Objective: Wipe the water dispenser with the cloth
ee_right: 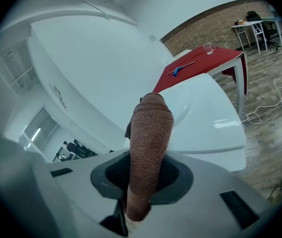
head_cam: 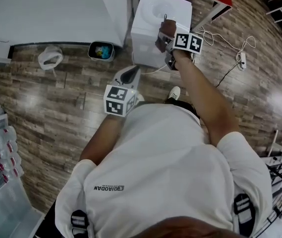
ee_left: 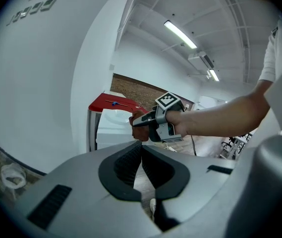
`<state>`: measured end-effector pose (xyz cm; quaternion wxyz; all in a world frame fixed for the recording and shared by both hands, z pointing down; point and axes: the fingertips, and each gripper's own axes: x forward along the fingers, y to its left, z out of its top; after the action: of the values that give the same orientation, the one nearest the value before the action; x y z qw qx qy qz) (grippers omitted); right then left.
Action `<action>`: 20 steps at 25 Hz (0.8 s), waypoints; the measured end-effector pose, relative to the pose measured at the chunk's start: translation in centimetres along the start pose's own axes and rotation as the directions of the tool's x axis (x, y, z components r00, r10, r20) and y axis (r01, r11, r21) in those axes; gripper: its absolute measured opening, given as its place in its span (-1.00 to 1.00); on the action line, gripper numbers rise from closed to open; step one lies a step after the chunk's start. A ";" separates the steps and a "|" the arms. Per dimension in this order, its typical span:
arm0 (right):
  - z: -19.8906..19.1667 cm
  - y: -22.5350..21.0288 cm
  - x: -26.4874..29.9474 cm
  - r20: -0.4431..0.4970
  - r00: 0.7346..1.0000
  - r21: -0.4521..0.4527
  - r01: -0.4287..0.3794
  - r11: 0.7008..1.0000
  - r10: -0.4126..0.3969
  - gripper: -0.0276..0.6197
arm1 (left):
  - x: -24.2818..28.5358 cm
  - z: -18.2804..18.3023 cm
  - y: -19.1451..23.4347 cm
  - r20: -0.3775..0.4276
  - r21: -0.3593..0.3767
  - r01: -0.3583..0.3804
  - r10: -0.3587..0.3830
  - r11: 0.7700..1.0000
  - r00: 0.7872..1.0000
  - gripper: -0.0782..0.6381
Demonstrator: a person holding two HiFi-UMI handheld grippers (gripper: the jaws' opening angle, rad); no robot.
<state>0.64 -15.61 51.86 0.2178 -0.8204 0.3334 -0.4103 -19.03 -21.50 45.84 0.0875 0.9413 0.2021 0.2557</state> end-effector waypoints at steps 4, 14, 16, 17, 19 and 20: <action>0.4 -2.3 -1.7 0.016 0.999 0.032 0.027 0.999 -0.028 -0.69 | 0.7 0.1 -0.9 -0.007 0.007 0.016 -0.016 1.000 1.000 -0.78; 0.6 -7.2 -5.8 0.065 0.993 0.120 0.087 0.989 -0.095 -0.70 | 1.7 0.4 -2.3 -0.020 0.012 0.057 -0.057 0.998 0.998 -0.78; 0.8 -8.3 -6.6 0.075 0.991 0.132 0.099 0.986 -0.109 -0.69 | 1.9 0.6 -2.4 -0.022 0.017 0.062 -0.062 0.998 0.998 -0.78; 0.9 -8.8 -7.0 0.078 0.990 0.137 0.105 0.985 -0.117 -0.69 | 2.0 0.7 -2.6 -0.022 0.021 0.065 -0.064 0.998 0.998 -0.78; 1.1 -9.8 -7.7 0.086 0.987 0.148 0.119 0.982 -0.132 -0.69 | 2.1 0.9 -2.7 -0.021 0.031 0.069 -0.068 0.997 0.997 -0.78; 1.2 -10.2 -8.1 0.090 0.986 0.152 0.126 0.980 -0.141 -0.69 | 2.2 1.0 -2.8 -0.021 0.035 0.070 -0.069 0.997 0.997 -0.78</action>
<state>1.76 -2.65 53.34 0.2658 -0.8423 0.2353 -0.4056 -17.74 -18.12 45.18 0.0776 0.9326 0.2399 0.2581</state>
